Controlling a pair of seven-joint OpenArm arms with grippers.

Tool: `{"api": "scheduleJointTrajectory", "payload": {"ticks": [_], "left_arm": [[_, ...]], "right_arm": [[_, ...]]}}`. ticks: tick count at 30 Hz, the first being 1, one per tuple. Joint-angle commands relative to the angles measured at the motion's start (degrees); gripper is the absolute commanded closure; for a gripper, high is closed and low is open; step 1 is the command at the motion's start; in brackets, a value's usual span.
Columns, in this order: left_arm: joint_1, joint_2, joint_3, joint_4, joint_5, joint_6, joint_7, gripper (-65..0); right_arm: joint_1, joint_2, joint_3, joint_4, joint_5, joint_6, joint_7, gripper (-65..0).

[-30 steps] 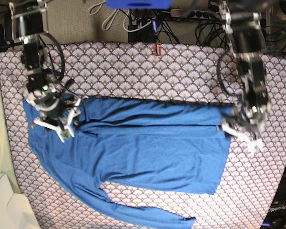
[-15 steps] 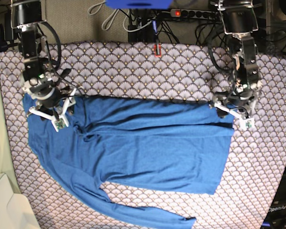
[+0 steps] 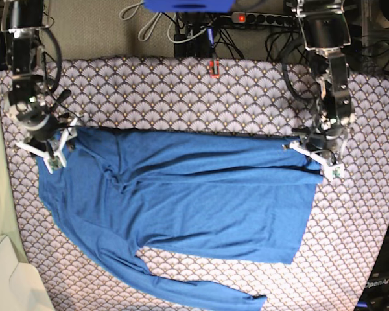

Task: Fold the T-shirt properly
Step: 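Regrasp the shirt corners with both grippers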

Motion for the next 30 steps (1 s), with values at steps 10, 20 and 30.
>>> {"api": "scheduleJointTrajectory", "payload": {"ticks": [10, 20, 30], "left_arm": [[-2.07, -1.15, 0.0, 0.75, 0.6, 0.53, -0.68, -0.2], [-2.07, -1.15, 0.0, 0.75, 0.69, 0.53, -0.68, -0.2], [-2.07, -1.24, 0.0, 0.84, 0.78, 0.53, -0.68, -0.2]], "right_arm": [[-2.91, 1.09, 2.9, 0.88, -0.38, 2.45, 2.08, -29.3], [-1.06, 1.09, 2.55, -4.84, -0.38, 2.71, 5.07, -29.3], [0.26, 2.85, 2.73, -11.87, -0.38, 2.8, 8.14, -29.3]]}}
